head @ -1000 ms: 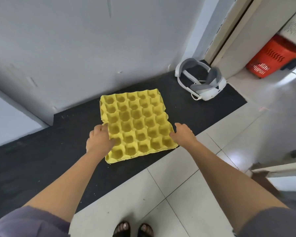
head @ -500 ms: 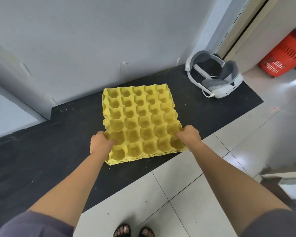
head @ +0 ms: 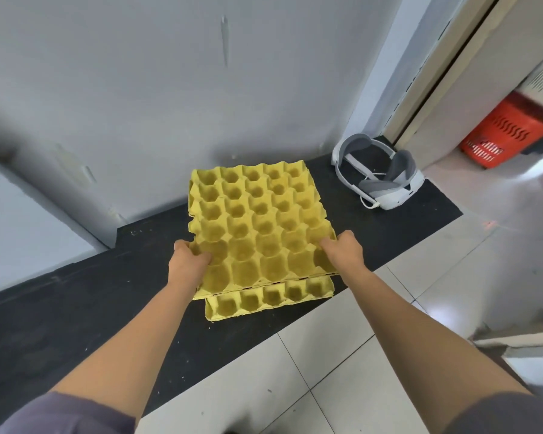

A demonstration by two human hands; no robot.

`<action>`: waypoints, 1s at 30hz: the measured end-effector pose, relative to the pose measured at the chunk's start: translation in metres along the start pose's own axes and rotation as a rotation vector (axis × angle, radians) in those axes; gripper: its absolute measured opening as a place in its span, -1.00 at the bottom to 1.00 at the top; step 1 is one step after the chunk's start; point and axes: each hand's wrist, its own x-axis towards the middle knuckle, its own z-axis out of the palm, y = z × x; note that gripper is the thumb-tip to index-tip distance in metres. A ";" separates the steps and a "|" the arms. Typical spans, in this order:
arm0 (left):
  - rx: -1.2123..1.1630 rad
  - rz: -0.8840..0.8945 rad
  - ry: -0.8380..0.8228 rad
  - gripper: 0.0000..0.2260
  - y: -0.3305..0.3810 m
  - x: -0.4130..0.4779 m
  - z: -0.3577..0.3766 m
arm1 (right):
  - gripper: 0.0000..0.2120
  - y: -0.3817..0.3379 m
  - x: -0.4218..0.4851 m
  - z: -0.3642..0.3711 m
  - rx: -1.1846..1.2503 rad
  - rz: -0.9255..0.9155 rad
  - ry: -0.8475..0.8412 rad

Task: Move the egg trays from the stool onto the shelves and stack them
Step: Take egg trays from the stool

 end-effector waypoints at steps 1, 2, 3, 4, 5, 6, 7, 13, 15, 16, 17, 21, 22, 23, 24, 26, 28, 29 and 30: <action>-0.005 0.015 0.007 -0.62 0.009 -0.005 -0.007 | -0.53 -0.009 -0.006 -0.007 0.006 -0.010 0.009; -0.011 0.029 0.011 -0.62 0.022 -0.013 -0.017 | -0.52 -0.021 -0.014 -0.018 0.016 -0.020 0.018; -0.017 0.041 0.011 -0.61 0.034 -0.021 -0.027 | -0.53 -0.033 -0.022 -0.028 0.025 -0.028 0.025; -0.019 0.053 0.011 -0.60 0.049 -0.030 -0.038 | -0.55 -0.046 -0.032 -0.041 0.031 -0.037 0.035; -0.021 0.064 0.015 -0.58 0.063 -0.037 -0.048 | -0.59 -0.059 -0.042 -0.054 0.034 -0.048 0.042; -0.021 0.080 0.022 -0.57 0.076 -0.044 -0.058 | -0.64 -0.072 -0.050 -0.066 0.038 -0.063 0.054; -0.023 0.102 0.031 -0.57 0.093 -0.053 -0.070 | -0.68 -0.086 -0.061 -0.082 0.048 -0.080 0.071; -0.030 0.231 0.052 -0.61 0.188 -0.104 -0.134 | -0.74 -0.166 -0.119 -0.168 0.083 -0.175 0.167; -0.040 0.270 0.056 -0.62 0.217 -0.122 -0.152 | -0.75 -0.189 -0.137 -0.195 0.086 -0.197 0.201; -0.048 0.289 0.060 -0.62 0.229 -0.129 -0.158 | -0.76 -0.198 -0.145 -0.204 0.090 -0.213 0.207; -0.061 0.314 0.065 -0.62 0.242 -0.137 -0.167 | -0.77 -0.207 -0.153 -0.215 0.102 -0.240 0.215; -0.046 0.416 0.067 -0.60 0.277 -0.156 -0.188 | -0.66 -0.224 -0.179 -0.243 0.130 -0.346 0.272; -0.045 0.436 0.058 -0.60 0.282 -0.160 -0.191 | -0.66 -0.226 -0.187 -0.248 0.143 -0.368 0.286; -0.046 0.452 0.052 -0.59 0.285 -0.166 -0.194 | -0.67 -0.226 -0.192 -0.252 0.157 -0.385 0.296; -0.046 0.462 0.048 -0.58 0.287 -0.174 -0.199 | -0.68 -0.226 -0.197 -0.256 0.167 -0.400 0.308; -0.049 0.476 0.033 -0.47 0.290 -0.192 -0.207 | -0.65 -0.229 -0.209 -0.263 0.181 -0.447 0.327; -0.039 0.487 0.031 -0.32 0.292 -0.214 -0.219 | -0.61 -0.233 -0.222 -0.270 0.191 -0.497 0.328; -0.031 0.497 0.041 -0.30 0.292 -0.223 -0.225 | -0.60 -0.235 -0.230 -0.273 0.187 -0.520 0.330; -0.026 0.510 0.052 -0.31 0.292 -0.232 -0.231 | -0.59 -0.238 -0.236 -0.276 0.180 -0.542 0.336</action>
